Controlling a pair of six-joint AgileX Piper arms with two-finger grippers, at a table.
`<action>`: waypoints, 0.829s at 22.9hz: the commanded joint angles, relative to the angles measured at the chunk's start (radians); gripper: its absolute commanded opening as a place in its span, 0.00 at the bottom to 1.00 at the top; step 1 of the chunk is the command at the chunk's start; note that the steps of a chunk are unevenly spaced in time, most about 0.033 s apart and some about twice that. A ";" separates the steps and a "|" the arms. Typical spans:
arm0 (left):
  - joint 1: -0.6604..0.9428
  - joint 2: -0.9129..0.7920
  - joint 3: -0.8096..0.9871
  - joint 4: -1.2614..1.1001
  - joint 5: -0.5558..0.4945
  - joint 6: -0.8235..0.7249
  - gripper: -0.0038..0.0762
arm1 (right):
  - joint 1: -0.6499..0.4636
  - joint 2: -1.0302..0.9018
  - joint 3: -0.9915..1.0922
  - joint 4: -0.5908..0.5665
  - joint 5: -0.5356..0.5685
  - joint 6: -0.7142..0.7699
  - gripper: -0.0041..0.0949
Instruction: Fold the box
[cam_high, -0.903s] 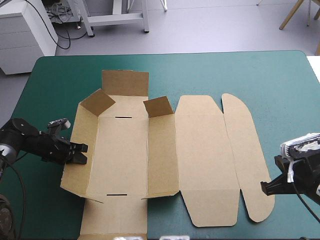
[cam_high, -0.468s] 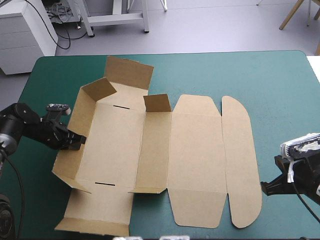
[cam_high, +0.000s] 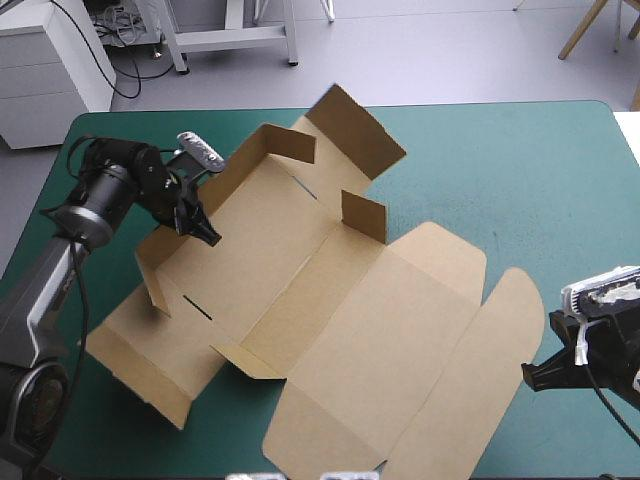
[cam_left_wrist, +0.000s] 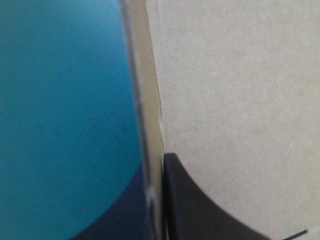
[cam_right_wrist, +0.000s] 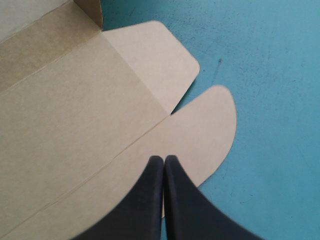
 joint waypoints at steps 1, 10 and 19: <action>-0.113 0.027 -0.151 0.121 -0.070 0.007 0.04 | -0.007 0.006 -0.019 -0.007 -0.060 -0.008 0.02; -0.293 0.106 -0.252 0.439 -0.138 0.007 0.04 | -0.007 0.006 -0.019 -0.007 -0.060 -0.008 0.02; -0.576 0.081 -0.028 0.775 -0.259 -0.111 0.04 | -0.007 0.006 -0.012 0.008 -0.060 -0.008 0.02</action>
